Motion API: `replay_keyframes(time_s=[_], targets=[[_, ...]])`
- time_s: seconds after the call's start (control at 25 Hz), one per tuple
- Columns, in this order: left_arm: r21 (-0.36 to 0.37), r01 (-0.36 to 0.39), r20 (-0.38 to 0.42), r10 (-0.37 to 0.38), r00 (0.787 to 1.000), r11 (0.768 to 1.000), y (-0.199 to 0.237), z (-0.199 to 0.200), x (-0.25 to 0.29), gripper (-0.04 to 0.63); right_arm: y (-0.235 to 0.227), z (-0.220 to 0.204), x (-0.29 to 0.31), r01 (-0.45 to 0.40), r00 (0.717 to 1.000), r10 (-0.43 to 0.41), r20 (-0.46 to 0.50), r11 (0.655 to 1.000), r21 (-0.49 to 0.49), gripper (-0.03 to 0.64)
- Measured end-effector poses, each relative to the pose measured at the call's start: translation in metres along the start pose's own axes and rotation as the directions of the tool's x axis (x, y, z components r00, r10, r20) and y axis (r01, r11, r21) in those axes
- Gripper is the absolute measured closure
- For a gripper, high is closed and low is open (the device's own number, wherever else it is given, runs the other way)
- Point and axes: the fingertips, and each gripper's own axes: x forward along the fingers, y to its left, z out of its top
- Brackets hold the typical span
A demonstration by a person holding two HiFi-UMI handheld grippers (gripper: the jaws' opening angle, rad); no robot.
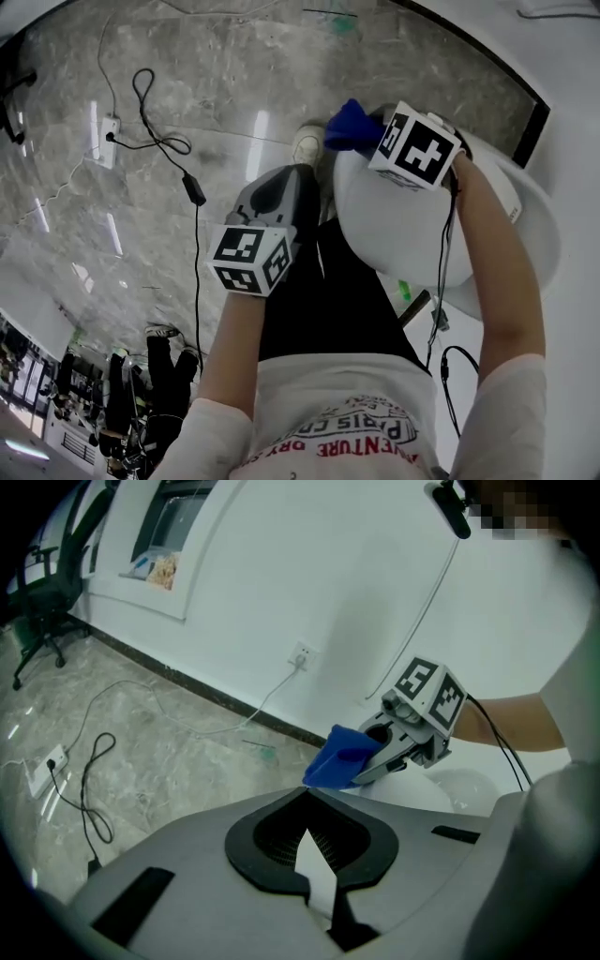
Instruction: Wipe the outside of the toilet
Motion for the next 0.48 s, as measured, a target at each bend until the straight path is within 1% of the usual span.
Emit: replay_keyframes(time_s=[0.12, 0.2, 0.32, 0.4, 0.48], targets=[[0.069, 0.044, -0.025, -0.042, 0.999, 0.997, -0.036, 0.017, 0.017, 0.588, -0.007, -0.020, -0.037, 0.042, 0.992, -0.054, 0.118, 0.994, 0.104, 0.545], [0.136, 0.089, -0.048, -0.083, 0.995, 0.987, -0.064, 0.034, 0.031, 0.588, -0.017, -0.041, -0.066, 0.074, 0.973, -0.116, 0.199, 0.976, 0.207, 0.545], [0.220, 0.146, -0.081, -0.131, 0.988, 0.964, -0.113, 0.054, 0.053, 0.588, -0.029, -0.085, -0.111, 0.117, 0.934, -0.222, 0.278, 0.930, 0.350, 0.545], [0.260, 0.184, -0.101, -0.163, 0.981, 0.948, -0.147, 0.060, 0.069, 0.588, -0.030, -0.118, -0.133, 0.142, 0.912, -0.285, 0.295, 0.894, 0.425, 0.545], [0.299, 0.236, -0.126, -0.207, 0.970, 0.925, -0.178, 0.067, 0.084, 0.588, -0.030, -0.146, -0.151, 0.157, 0.885, -0.348, 0.310, 0.849, 0.505, 0.545]])
